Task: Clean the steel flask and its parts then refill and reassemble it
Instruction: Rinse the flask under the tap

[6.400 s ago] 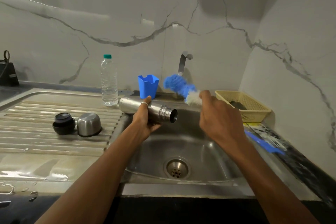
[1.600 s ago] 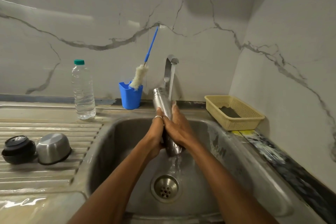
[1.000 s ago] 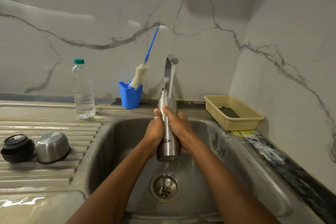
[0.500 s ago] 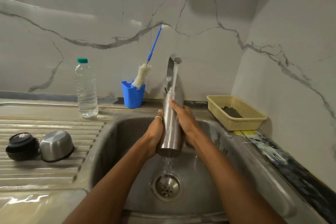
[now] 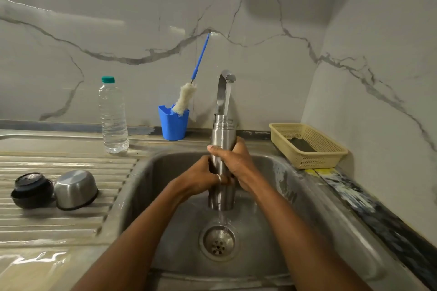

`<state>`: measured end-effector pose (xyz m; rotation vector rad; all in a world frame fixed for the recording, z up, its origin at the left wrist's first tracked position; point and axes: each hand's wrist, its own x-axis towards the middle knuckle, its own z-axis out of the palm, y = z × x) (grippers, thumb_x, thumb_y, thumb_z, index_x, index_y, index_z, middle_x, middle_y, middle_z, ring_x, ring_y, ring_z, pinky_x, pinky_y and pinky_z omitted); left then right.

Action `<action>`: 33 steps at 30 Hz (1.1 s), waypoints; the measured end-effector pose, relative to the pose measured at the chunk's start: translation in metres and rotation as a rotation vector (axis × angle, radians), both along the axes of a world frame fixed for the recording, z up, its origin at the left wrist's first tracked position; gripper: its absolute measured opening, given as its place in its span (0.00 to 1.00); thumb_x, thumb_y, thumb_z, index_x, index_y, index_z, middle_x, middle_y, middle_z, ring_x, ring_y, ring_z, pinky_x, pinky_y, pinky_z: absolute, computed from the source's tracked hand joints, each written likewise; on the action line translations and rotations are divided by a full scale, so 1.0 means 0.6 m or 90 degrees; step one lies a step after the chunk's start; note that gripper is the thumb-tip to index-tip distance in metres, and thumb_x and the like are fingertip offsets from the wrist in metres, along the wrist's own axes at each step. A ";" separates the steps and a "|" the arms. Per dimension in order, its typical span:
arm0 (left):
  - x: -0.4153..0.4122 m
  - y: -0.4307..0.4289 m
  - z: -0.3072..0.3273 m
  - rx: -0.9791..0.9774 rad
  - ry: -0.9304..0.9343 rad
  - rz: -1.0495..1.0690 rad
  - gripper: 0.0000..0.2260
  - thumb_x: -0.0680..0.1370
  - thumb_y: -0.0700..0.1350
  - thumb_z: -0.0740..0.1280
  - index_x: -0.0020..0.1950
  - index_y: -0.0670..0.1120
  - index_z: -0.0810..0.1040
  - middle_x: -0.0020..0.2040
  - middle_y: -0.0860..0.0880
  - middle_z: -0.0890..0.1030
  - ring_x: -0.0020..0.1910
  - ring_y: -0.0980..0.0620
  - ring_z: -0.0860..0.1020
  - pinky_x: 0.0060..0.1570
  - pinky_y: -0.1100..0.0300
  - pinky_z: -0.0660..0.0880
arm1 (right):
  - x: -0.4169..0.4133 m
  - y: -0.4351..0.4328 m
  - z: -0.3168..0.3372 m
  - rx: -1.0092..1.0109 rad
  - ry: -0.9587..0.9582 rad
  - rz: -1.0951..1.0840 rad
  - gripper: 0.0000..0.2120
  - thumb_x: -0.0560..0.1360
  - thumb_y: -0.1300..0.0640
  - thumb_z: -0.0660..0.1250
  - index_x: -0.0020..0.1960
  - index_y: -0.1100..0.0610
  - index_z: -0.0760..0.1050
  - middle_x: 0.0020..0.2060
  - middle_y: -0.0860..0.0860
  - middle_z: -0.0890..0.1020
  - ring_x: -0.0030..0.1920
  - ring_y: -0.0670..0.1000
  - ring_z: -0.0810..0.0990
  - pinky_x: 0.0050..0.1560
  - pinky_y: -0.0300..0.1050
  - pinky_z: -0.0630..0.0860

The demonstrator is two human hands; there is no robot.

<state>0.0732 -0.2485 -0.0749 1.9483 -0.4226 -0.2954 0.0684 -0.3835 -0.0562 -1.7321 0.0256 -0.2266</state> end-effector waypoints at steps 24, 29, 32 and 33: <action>0.026 0.040 -0.020 0.447 -0.067 0.113 0.23 0.74 0.43 0.74 0.66 0.42 0.72 0.61 0.44 0.78 0.55 0.48 0.76 0.55 0.54 0.74 | 0.020 0.017 -0.001 -0.299 0.006 -0.064 0.19 0.69 0.45 0.79 0.53 0.52 0.79 0.45 0.49 0.84 0.43 0.47 0.83 0.45 0.45 0.81; 0.025 0.041 -0.025 0.452 -0.072 0.128 0.23 0.73 0.45 0.75 0.65 0.42 0.72 0.58 0.46 0.77 0.54 0.48 0.76 0.54 0.54 0.75 | 0.016 0.020 -0.016 -0.309 0.057 -0.052 0.15 0.68 0.45 0.80 0.43 0.50 0.76 0.42 0.49 0.83 0.41 0.48 0.82 0.44 0.44 0.81; 0.026 0.039 -0.022 0.436 -0.071 0.116 0.24 0.73 0.45 0.75 0.66 0.43 0.72 0.58 0.46 0.77 0.55 0.48 0.76 0.53 0.55 0.73 | 0.023 0.017 -0.001 -0.254 0.003 -0.093 0.21 0.68 0.43 0.79 0.51 0.53 0.76 0.45 0.49 0.83 0.44 0.49 0.82 0.50 0.51 0.83; 0.023 0.038 -0.022 0.436 -0.062 0.114 0.25 0.73 0.46 0.75 0.67 0.43 0.72 0.59 0.46 0.77 0.55 0.48 0.76 0.53 0.55 0.73 | 0.021 0.018 -0.003 -0.252 0.007 -0.096 0.21 0.68 0.43 0.79 0.52 0.53 0.76 0.46 0.49 0.83 0.45 0.50 0.82 0.51 0.52 0.82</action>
